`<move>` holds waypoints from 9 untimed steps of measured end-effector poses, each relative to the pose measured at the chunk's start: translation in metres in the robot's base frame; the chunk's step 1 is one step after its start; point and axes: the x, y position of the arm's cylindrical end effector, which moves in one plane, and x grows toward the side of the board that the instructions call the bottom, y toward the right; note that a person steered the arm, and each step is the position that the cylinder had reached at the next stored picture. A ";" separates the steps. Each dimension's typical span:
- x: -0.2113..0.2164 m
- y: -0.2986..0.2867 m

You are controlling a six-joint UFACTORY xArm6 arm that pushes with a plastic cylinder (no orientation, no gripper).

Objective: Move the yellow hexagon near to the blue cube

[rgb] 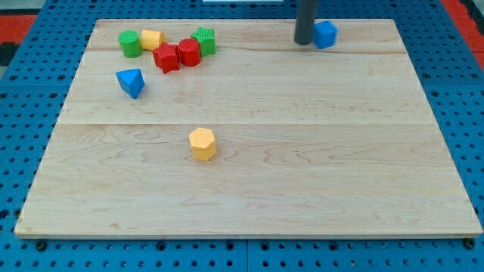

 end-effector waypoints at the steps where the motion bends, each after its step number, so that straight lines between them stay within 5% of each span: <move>1: 0.099 0.000; 2: 0.217 -0.034; 3: 0.277 -0.095; 4: 0.272 -0.196; 6: 0.176 -0.119; 7: 0.125 -0.128; 8: 0.117 -0.054; 9: 0.152 -0.061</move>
